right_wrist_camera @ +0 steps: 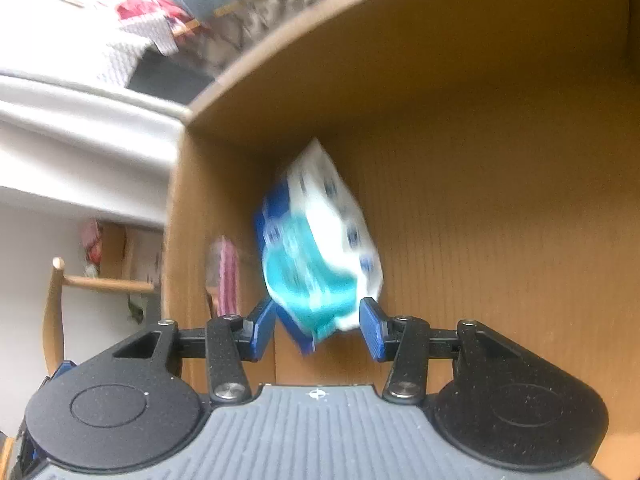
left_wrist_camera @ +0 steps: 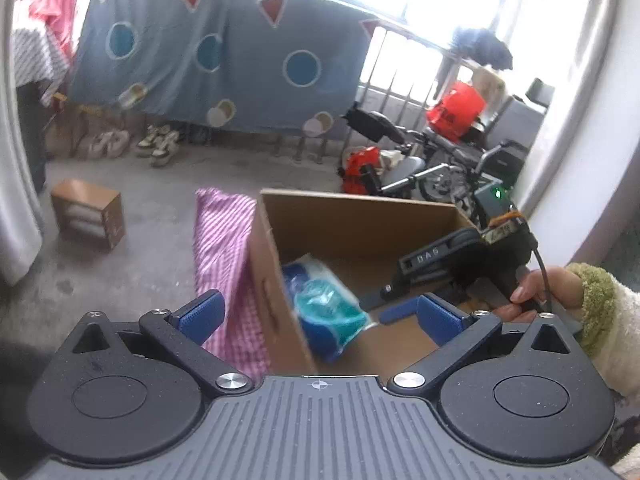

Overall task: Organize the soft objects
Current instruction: 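Carry the wet-wipe pack with the right gripper into the cardboard box, then open the right gripper to drop the pack inside the box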

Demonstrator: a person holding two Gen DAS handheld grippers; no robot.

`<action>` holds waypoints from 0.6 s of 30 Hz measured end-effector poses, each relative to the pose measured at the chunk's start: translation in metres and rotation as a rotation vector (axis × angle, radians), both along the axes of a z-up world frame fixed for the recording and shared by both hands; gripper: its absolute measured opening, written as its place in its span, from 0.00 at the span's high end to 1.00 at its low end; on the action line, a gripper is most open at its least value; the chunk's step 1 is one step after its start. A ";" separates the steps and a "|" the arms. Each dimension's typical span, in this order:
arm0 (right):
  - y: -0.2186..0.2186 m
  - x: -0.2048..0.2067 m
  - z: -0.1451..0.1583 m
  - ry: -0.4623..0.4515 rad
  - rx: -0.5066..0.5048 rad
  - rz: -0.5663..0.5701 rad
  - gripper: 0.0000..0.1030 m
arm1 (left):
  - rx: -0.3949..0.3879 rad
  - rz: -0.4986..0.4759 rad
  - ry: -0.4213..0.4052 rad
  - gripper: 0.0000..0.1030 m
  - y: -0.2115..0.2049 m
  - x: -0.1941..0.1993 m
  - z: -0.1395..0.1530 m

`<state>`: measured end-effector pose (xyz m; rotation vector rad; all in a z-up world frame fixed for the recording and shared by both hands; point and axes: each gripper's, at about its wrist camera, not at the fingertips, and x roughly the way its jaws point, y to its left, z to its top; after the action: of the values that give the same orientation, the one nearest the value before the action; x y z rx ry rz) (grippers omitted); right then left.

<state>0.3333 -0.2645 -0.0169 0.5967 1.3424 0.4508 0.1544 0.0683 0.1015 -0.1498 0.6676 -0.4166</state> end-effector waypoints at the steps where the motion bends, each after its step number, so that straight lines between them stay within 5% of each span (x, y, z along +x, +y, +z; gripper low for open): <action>1: 0.001 -0.002 -0.007 0.031 0.004 0.007 0.52 | -0.008 0.014 0.005 0.00 0.005 -0.003 -0.002; 7: 0.028 0.008 -0.030 0.077 0.045 -0.009 0.52 | -0.087 0.095 0.062 0.00 0.028 -0.020 -0.018; 18: 0.071 0.020 -0.032 0.006 0.028 0.016 0.52 | -0.147 0.126 0.126 0.00 0.047 -0.032 -0.037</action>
<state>0.3537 -0.1938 -0.0492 0.6109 1.3489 0.4821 0.1224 0.1149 0.0646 -0.3577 0.7470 -0.3361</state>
